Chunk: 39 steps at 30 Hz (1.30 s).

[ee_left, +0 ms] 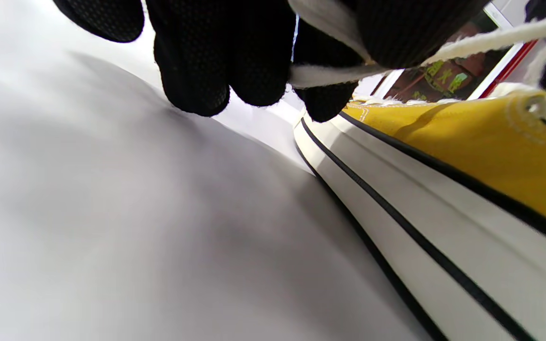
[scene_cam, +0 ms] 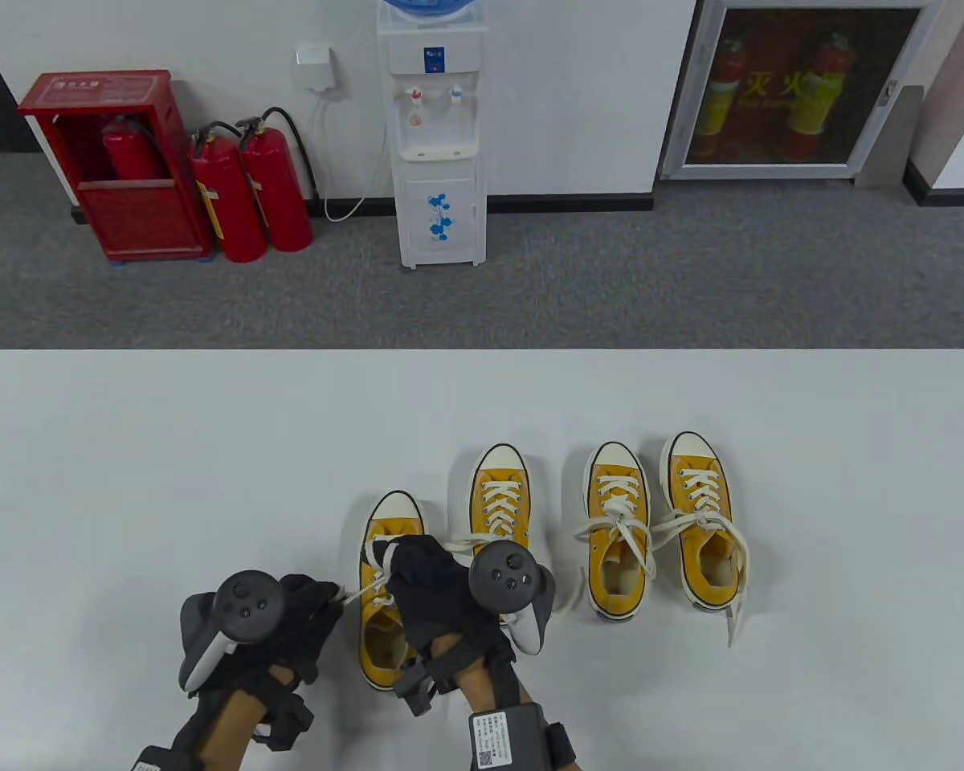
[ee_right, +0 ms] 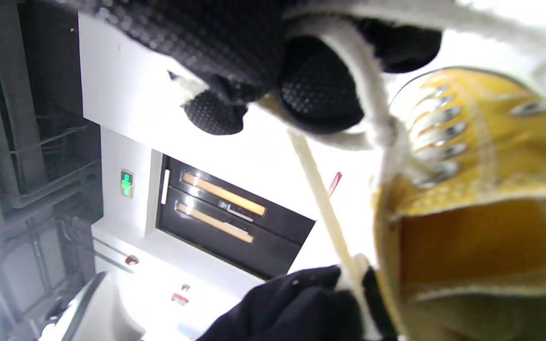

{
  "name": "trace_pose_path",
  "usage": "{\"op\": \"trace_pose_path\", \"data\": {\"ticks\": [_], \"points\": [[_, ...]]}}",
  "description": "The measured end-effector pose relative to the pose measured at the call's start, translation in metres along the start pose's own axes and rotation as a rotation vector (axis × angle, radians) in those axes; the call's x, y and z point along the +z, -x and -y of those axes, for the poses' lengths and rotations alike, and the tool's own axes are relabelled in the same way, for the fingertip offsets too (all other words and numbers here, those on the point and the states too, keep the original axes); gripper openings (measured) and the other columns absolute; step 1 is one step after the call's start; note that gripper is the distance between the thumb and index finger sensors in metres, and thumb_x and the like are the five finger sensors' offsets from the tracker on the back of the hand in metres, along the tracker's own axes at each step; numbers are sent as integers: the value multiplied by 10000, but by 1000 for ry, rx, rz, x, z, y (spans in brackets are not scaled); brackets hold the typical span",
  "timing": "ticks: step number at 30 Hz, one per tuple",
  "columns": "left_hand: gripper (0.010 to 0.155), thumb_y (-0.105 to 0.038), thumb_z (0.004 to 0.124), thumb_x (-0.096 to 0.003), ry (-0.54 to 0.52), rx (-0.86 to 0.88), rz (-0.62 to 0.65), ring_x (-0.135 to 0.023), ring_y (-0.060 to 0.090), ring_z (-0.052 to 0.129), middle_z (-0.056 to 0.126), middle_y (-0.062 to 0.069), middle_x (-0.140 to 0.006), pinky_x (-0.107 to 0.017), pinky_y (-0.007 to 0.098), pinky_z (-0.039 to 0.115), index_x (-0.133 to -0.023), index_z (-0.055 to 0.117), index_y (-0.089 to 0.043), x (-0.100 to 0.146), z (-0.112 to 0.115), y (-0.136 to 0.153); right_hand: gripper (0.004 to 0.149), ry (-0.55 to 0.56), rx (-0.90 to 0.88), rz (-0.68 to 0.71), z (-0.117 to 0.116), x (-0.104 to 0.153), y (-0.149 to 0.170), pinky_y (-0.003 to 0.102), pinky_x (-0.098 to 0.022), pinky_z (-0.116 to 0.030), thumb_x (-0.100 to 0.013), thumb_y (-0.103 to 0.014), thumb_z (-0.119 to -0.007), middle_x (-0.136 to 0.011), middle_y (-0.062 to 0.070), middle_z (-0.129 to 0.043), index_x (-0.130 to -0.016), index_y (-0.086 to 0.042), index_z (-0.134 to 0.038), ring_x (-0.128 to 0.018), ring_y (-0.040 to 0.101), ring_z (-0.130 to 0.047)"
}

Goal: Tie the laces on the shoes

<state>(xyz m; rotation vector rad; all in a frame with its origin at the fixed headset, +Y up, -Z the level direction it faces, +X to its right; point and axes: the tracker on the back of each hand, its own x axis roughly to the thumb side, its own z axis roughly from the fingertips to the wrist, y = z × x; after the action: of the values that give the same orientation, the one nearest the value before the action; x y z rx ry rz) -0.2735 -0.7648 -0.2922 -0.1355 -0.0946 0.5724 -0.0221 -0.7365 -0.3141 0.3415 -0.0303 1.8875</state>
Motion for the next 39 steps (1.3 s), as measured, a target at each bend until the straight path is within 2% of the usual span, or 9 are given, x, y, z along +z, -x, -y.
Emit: {"op": "trace_pose_path", "data": {"ticks": [8, 12, 15, 17, 20, 27, 31, 36, 39], "points": [[531, -496, 734, -494, -4, 120, 8, -853, 404, 885, 800, 104, -1014, -716, 707, 545, -948, 815, -234, 1, -3, 1, 414, 50, 4, -45, 12, 7, 3, 674, -699, -391, -434, -214, -853, -838, 28, -855, -845, -184, -889, -708, 281, -817], [530, -494, 734, -495, -19, 201, 8, -854, 406, 885, 799, 108, -1020, -716, 708, 545, -959, 811, -249, 2, -6, 4, 423, 58, 19, -67, 18, 11, 5, 638, -675, -475, -425, -241, -867, -807, 37, -893, -844, -180, -892, -650, 275, -851], [533, -497, 730, -497, -26, 277, 1, -852, 401, 887, 793, 103, -1028, -716, 703, 552, -973, 793, -267, 2, -8, 9, 456, 34, -7, -78, 21, 12, 6, 573, -598, -639, -430, -262, -868, -791, 64, -904, -870, -142, -857, -467, 199, -919], [533, -490, 734, -497, -41, 360, -11, -850, 406, 885, 790, 112, -1029, -714, 708, 546, -975, 796, -259, 2, -9, 13, 476, -13, -41, -85, 20, 12, 6, 516, -502, -757, -433, -270, -867, -782, 77, -907, -881, -113, -833, -309, 133, -948], [550, -498, 737, -497, -62, 393, -25, -853, 406, 880, 772, 115, -1042, -713, 709, 544, -992, 774, -261, 3, -11, 17, 492, -61, -78, -98, 16, 12, 7, 478, -447, -805, -434, -290, -868, -774, 69, -916, -887, -102, -819, -227, 93, -947], [673, -577, 747, -479, -60, 449, -45, -845, 404, 875, 727, 124, -1071, -711, 708, 545, -1072, 648, -273, 3, -11, 22, 526, -116, -180, -145, 6, 10, 11, 463, -422, -822, -418, -345, -912, -708, 47, -945, -878, -104, -827, -184, 79, -936], [719, -613, 740, -472, -55, 491, -46, -811, 392, 889, 734, 126, -1062, -705, 701, 559, -1092, 609, -272, 3, -11, 24, 514, -120, -159, -151, 3, 9, 11, 505, -487, -770, -419, -341, -914, -667, 38, -936, -869, -102, -840, -277, 133, -945], [718, -613, 740, -472, -81, 547, -41, -753, 363, 917, 765, 118, -1031, -693, 684, 592, -1086, 618, -262, 4, -13, 23, 463, -107, -99, -141, 5, 11, 8, 575, -622, -669, -429, -249, -868, -745, 13, -882, -878, -140, -841, -552, 235, -955], [706, -603, 740, -475, -91, 612, -27, -752, 363, 917, 770, 116, -1025, -693, 684, 592, -1078, 629, -252, 5, -13, 21, 460, -129, -96, -149, 4, 11, 9, 574, -632, -677, -425, -190, -848, -770, 23, -858, -882, -137, -838, -587, 256, -950]]}}
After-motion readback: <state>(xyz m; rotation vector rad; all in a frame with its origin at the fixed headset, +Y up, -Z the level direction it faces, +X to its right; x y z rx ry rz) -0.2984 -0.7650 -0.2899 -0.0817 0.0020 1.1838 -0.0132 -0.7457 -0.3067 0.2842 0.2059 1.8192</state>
